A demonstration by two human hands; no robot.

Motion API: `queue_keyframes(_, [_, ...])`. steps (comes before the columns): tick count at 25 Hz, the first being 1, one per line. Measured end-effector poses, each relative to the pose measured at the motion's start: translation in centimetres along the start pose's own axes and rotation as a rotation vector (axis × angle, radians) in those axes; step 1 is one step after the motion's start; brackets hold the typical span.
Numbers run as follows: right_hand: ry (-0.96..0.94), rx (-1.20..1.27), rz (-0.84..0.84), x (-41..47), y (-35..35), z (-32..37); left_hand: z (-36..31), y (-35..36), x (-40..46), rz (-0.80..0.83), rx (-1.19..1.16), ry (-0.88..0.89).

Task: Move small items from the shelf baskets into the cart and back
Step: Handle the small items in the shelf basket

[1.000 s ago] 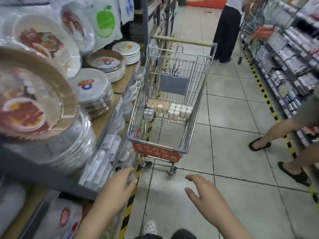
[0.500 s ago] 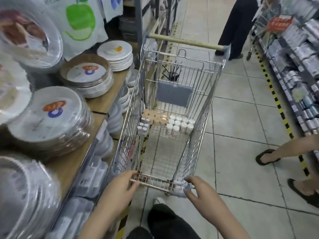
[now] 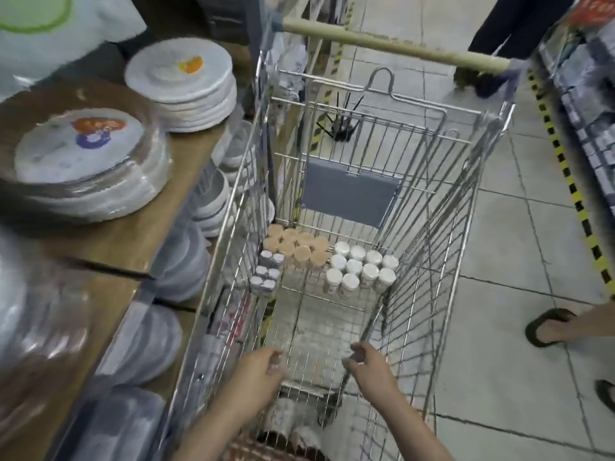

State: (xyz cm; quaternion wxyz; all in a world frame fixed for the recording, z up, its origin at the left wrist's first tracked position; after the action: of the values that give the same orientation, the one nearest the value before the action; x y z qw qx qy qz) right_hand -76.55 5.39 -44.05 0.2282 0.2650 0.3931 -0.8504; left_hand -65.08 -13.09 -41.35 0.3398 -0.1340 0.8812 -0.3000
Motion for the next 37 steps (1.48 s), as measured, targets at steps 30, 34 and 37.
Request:
queue_keyframes(30, [-0.183,0.39,-0.107,16.7,0.7,1.3,-3.0,7.2,22.5,-0.078,-0.416,0.027])
queue_keyframes(34, [-0.238,0.453,-0.05,9.8,-3.2,4.5,-5.9,1.6,15.6,-0.111,-0.586,0.013])
queue_keyframes(37, [-0.276,0.521,-0.018,4.0,-5.9,7.2,-8.3,-2.8,9.5,-0.14,-0.735,-0.003])
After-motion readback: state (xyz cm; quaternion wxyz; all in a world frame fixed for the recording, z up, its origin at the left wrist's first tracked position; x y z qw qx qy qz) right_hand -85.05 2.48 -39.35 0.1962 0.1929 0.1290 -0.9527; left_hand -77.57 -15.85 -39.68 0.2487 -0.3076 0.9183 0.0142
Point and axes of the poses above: each hand's wrist, its own x-axis towards the middle knuckle, its own y-axis out of the palm, z = x × y, the point moved 3 cm from there along x, towards the middle knuckle, and after that the axes turned 8 degrees about -z, right-handed, at the moved point
